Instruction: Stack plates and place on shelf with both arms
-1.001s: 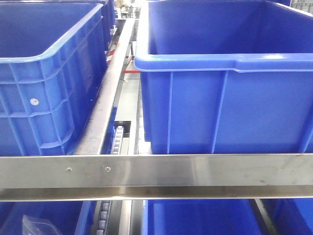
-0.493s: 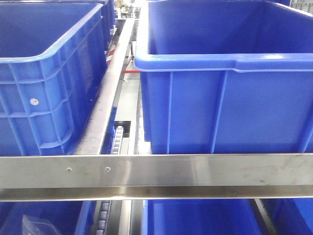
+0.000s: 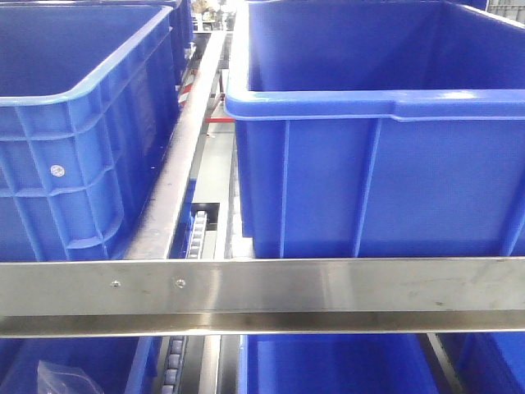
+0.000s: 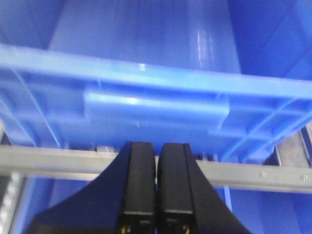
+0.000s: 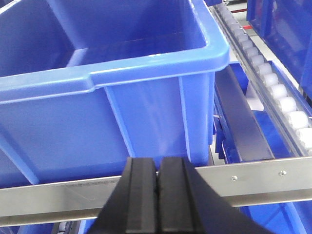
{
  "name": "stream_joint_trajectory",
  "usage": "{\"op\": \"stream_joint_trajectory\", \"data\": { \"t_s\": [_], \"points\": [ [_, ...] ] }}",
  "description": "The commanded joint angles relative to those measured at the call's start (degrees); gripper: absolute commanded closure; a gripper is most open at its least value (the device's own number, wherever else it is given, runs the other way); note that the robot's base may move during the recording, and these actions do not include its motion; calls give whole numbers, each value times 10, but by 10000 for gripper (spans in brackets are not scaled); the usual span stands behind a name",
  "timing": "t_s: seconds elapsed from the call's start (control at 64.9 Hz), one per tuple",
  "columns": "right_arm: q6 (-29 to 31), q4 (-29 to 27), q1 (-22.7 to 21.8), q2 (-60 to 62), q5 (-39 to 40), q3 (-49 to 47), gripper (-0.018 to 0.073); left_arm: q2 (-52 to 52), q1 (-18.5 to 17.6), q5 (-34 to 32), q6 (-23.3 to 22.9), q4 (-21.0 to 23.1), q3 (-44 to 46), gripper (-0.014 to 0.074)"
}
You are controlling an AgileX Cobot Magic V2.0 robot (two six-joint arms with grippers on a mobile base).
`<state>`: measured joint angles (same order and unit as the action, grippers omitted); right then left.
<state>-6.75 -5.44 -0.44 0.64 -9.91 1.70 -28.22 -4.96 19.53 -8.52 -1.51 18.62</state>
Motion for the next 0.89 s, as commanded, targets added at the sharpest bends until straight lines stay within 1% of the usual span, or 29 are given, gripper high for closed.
{"op": "stream_joint_trajectory", "data": {
  "t_s": [0.0,0.108,0.246,0.308,0.416,0.447,0.524,0.585,0.878],
  "points": [
    [0,6,-3,11,53,0,536,47,-4,-49,-2,-9,3,507],
    [0,6,-3,11,53,0,536,113,-4,-89,-2,-9,-41,507],
    [0,6,-3,11,53,0,536,195,-4,-173,-2,-9,-125,507],
    [0,6,-3,11,53,0,536,227,-4,-195,-2,-9,-155,507],
    [0,6,-3,11,53,0,536,267,-4,-215,-2,-9,-194,507],
    [0,6,-3,11,53,0,536,277,-4,-192,-2,-9,-193,507],
    [0,6,-3,11,53,0,536,299,-4,-180,-2,-24,-192,507],
    [0,6,-3,11,52,0,536,298,-4,-181,-2,-34,-192,507],
    [0,6,-3,11,50,0,536,298,-4,-178,-2,-34,-192,507]
  ]
}}
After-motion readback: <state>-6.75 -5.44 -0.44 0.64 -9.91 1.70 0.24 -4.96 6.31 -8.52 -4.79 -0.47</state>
